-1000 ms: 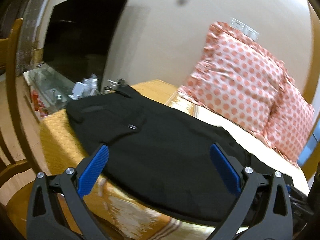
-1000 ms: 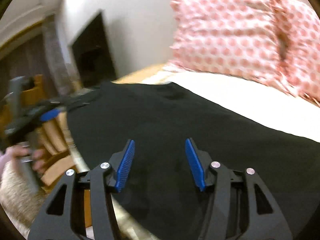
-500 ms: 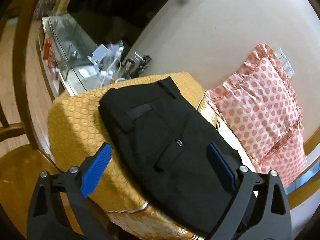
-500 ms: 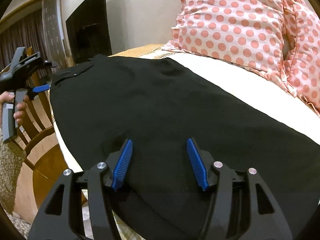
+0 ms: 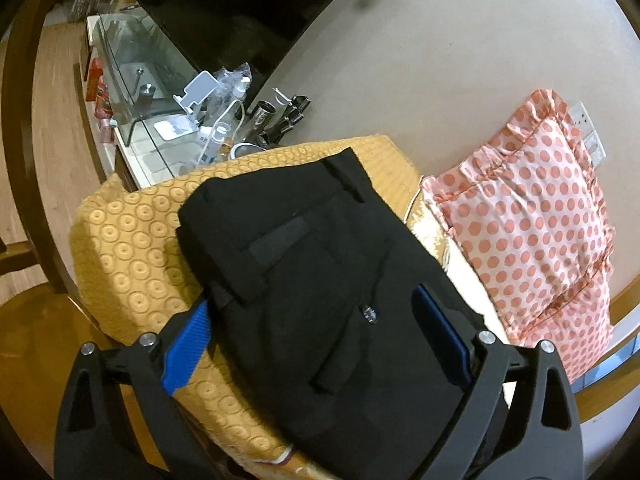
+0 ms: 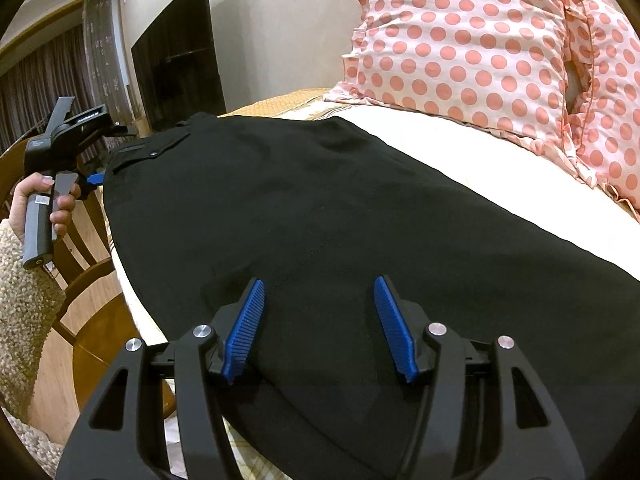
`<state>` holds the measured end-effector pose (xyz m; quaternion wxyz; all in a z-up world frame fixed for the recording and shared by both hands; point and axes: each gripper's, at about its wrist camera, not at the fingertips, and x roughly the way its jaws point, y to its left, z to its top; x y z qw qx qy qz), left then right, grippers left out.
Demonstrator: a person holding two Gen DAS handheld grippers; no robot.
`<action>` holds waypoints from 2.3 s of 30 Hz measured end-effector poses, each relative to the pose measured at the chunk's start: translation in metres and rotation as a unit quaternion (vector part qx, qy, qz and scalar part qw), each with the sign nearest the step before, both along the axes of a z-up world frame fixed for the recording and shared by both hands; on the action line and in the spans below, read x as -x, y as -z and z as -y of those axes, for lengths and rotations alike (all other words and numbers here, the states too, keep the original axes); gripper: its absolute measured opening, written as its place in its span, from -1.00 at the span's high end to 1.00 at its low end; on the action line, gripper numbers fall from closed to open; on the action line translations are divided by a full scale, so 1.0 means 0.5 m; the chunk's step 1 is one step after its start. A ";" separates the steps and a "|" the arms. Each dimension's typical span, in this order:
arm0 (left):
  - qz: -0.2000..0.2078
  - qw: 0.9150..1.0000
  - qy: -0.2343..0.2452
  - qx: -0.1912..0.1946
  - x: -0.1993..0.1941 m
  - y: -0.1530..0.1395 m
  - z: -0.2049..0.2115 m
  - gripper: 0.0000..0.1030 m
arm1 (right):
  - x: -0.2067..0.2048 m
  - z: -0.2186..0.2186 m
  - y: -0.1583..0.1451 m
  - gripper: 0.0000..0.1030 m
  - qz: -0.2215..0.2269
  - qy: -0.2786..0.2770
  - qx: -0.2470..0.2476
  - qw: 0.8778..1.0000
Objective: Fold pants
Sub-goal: 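Close the left gripper on the folded pants and lift them, then carry the folded pants with the left gripper over the bed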
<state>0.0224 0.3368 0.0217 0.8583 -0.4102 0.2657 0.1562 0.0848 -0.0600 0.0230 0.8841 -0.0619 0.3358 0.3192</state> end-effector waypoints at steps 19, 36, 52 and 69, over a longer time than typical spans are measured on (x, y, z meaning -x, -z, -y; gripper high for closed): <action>0.006 1.000 -0.018 -0.008 0.008 0.002 0.006 0.74 | 0.003 0.018 -0.004 -0.38 -0.012 0.002 -0.025 1.000; 0.092 0.963 0.145 -0.210 -0.077 -0.266 0.326 0.83 | 0.052 0.253 -0.057 -0.45 0.022 0.081 -0.137 0.987; 0.076 0.796 0.563 -0.208 -0.135 -0.125 0.997 0.86 | 0.110 0.538 -0.015 -0.48 0.030 0.318 -0.130 0.939; 0.077 0.777 0.571 -0.254 -0.078 -0.041 1.025 0.83 | 0.123 0.585 -0.030 -0.49 0.054 0.355 -0.133 0.924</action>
